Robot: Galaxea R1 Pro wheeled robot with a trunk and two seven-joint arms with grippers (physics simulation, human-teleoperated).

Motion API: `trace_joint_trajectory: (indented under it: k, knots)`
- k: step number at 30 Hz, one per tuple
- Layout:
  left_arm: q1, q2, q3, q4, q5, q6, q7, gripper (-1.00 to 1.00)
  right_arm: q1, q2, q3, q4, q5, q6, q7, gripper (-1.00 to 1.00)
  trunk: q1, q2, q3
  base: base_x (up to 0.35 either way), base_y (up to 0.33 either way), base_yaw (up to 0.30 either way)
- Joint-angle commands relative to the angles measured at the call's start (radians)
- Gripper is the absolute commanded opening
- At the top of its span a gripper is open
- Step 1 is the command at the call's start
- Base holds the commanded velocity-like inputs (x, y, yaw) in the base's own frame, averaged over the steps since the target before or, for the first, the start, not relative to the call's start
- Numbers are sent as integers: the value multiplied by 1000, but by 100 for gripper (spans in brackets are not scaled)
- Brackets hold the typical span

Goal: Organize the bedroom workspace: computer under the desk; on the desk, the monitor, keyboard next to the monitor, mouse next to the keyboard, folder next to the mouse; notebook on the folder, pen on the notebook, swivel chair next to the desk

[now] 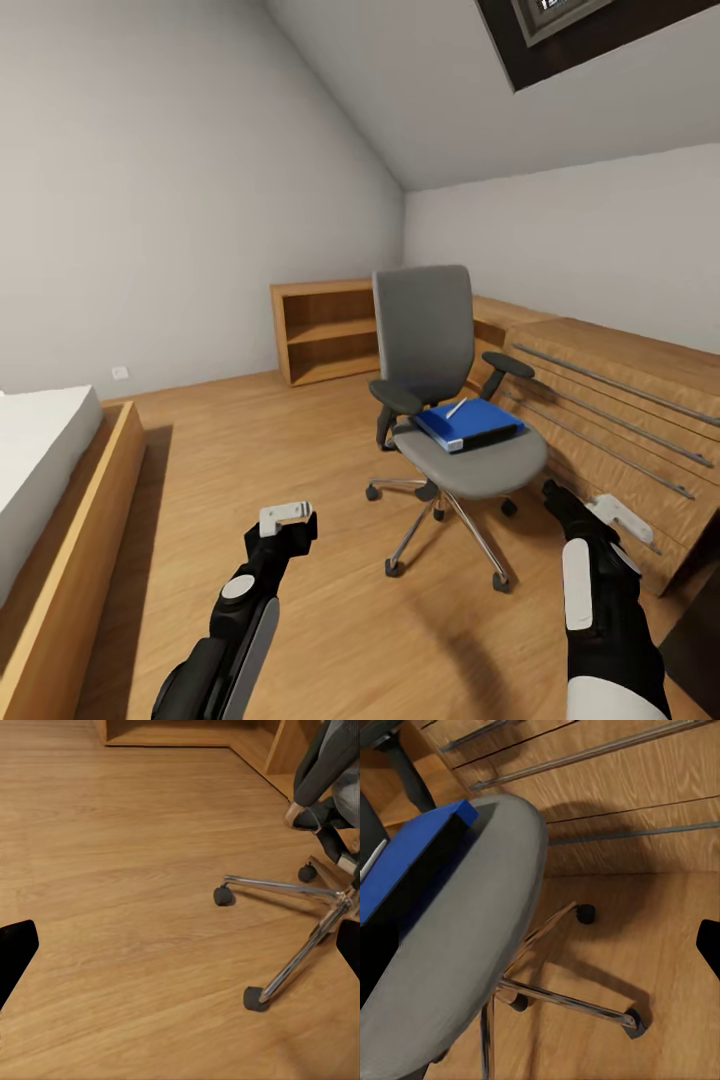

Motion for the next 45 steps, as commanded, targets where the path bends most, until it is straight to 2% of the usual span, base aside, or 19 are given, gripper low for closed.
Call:
trace_joint_trajectory:
  k: [1,6,8,12,13,17,18,19,20,22,25,28,30,31,32,34,35,39,45]
  knots:
    - [-1,0,-3,-2,11,4,10,100,0,1,1,2,-11,3,-5,100,-4,7,2,0,0,0]
    - [-1,0,-8,4,9,7,12,100,0,1,19,97,-7,-7,-3,100,-23,42,18,0,0,-1]
    - [-1,1,-8,13,9,8,11,100,0,1,39,132,-3,-9,-3,100,-31,56,25,0,0,-69]
    - [-1,8,-5,129,8,6,14,100,10,1,64,251,37,-74,-1,100,-46,84,40,0,0,-163]
    - [-1,10,-3,173,7,4,15,100,20,1,67,287,74,-118,0,100,-50,91,44,0,0,-198]
    - [-1,13,0,251,7,2,16,100,48,1,69,339,169,-197,0,100,-65,119,60,0,0,-208]
    - [-1,17,1,286,7,-1,16,100,70,1,70,364,216,-223,0,100,-69,126,64,0,0,-216]
    - [-1,21,1,302,6,-4,17,100,82,1,71,378,238,-233,1,100,-73,133,68,0,0,-217]
    - [-1,33,1,330,7,-19,17,100,108,1,75,407,280,-249,2,100,-77,140,72,0,0,-219]
    - [-1,49,1,357,7,-45,18,100,130,1,85,440,322,-265,2,100,-85,154,80,0,0,-220]
    - [-1,77,1,447,11,-153,23,100,164,1,114,540,426,-346,3,100,-96,175,92,0,0,-221]
    - [-1,84,1,515,12,-229,41,100,173,1,122,618,483,-430,2,100,-108,196,104,0,0,-221]
    - [-1,88,1,584,13,-293,67,100,177,-6,128,733,534,-541,2,100,-115,210,112,0,0,-219]
    - [-1,88,-3,679,11,-346,90,100,180,-39,142,952,614,-752,0,100,-119,217,116,-47,0,-217]
    - [-1,87,-4,696,11,-353,94,100,180,-46,147,996,634,-801,-1,100,-123,224,120,-95,0,-216]
    - [-1,77,-7,738,11,-371,101,100,181,-65,159,1102,708,-960,-3,100,-131,238,128,-208,8,-222]
    - [-1,72,-7,750,11,-376,102,100,181,-69,162,1127,733,-1005,-5,100,-134,245,132,-272,51,-241]
    - [-1,66,-7,766,12,-380,104,100,181,-77,166,1163,765,-1064,-6,100,-150,273,148,-305,104,-255]
    - [-1,64,-7,772,13,-382,104,100,181,-79,167,1176,774,-1080,-7,100,-173,315,171,-321,150,-265]
